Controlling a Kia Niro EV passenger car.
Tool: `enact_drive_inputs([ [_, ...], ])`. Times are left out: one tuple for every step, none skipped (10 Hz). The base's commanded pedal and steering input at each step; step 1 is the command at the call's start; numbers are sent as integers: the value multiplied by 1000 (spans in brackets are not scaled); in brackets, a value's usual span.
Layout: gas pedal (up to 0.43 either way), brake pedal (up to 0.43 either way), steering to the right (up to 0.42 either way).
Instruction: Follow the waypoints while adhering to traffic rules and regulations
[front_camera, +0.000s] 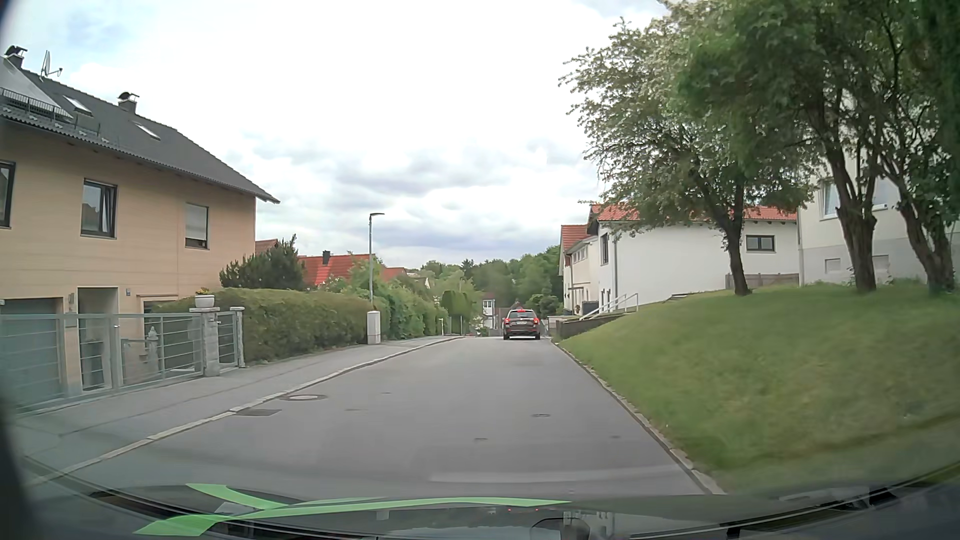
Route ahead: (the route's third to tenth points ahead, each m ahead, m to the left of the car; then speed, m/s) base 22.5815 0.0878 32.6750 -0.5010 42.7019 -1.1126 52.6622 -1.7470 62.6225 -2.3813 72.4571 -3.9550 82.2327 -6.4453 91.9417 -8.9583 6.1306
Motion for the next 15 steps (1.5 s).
enact_drive_inputs([
  [87,0,-13],
  [67,0,-13],
  [79,0,-11],
  [79,0,-3],
  [79,0,0],
  [67,0,-1],
  [67,0,-1],
  [67,0,0],
  [59,0,1],
  [47,0,-1],
  [47,0,-1],
  [47,0,-1],
  [47,0,-1],
  [8,0,-1],
  [0,0,-1],
])
